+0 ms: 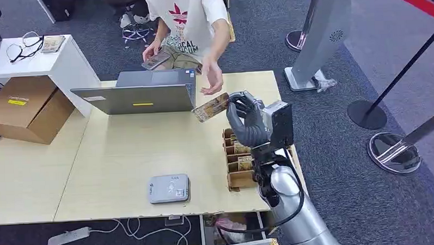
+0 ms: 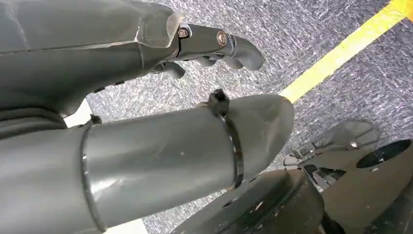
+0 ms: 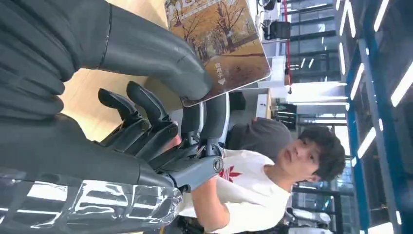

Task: Pass the card to the sensor for recognition and then transmit it.

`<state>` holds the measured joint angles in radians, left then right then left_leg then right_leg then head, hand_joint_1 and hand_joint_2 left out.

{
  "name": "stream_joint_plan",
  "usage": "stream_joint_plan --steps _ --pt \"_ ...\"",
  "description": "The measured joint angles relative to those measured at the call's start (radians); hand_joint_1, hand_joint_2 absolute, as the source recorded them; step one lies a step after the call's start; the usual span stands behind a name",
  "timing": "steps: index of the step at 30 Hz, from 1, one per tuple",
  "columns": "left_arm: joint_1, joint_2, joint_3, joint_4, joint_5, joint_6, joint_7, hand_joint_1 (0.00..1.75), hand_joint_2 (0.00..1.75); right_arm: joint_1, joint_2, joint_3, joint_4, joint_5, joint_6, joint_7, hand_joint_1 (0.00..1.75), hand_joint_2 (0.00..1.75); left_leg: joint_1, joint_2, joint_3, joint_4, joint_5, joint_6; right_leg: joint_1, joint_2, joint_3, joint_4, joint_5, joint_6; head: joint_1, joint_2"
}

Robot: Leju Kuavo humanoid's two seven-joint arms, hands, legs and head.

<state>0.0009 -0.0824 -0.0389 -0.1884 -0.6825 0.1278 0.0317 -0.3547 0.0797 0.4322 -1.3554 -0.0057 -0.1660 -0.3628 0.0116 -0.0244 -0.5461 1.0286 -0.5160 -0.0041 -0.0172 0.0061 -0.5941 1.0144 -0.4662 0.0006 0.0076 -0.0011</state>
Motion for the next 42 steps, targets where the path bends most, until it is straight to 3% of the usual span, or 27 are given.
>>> stream_joint_plan --steps 7,12,24,36,37,42 --pt "-0.001 0.000 0.000 0.000 -0.021 -0.005 0.006 0.00 0.00 -0.020 0.000 -0.044 -0.007 0.041 -0.010 0.027 1.75 1.75 0.000 0.000 0.000 0.000 0.000 0.000 0.000 0.000 0.000 0.000 0.000 0.000 0.000 0.000" --pt "-0.004 -0.001 0.000 0.000 -0.043 -0.014 0.009 0.00 0.00 -0.092 0.000 -0.089 0.069 0.078 -0.012 0.049 1.75 1.75 0.000 0.000 0.000 0.000 0.000 0.000 0.000 0.000 0.000 0.000 0.001 0.000 0.000 0.000" --pt "-0.008 -0.009 0.000 0.000 -0.060 -0.023 0.011 0.00 0.00 -0.388 0.036 -0.114 0.522 0.221 -0.021 0.053 1.75 1.75 0.000 0.000 0.000 0.000 0.001 0.000 0.000 0.000 0.000 0.000 0.001 0.000 0.000 0.000" --pt "-0.007 -0.010 0.000 0.000 -0.044 -0.017 0.011 0.00 0.00 -0.480 0.083 -0.081 0.795 0.248 -0.019 0.034 1.75 1.75 0.000 0.000 0.000 0.000 0.001 0.000 0.000 0.000 0.000 0.000 0.001 0.000 0.000 0.000" --pt "-0.007 -0.010 0.000 0.000 -0.044 -0.016 0.011 0.00 0.00 -0.481 0.086 -0.080 0.808 0.248 -0.018 0.033 0.00 1.75 0.000 0.000 0.000 0.000 0.001 0.000 0.000 0.000 0.000 0.000 0.001 0.000 0.000 0.000" --pt "-0.006 -0.010 0.000 0.000 -0.041 -0.016 0.011 0.00 0.00 -0.482 0.093 -0.065 0.846 0.250 -0.011 0.032 0.00 1.75 0.000 0.000 0.000 0.000 0.001 0.000 0.000 0.000 0.000 0.000 0.001 0.000 0.000 0.000"
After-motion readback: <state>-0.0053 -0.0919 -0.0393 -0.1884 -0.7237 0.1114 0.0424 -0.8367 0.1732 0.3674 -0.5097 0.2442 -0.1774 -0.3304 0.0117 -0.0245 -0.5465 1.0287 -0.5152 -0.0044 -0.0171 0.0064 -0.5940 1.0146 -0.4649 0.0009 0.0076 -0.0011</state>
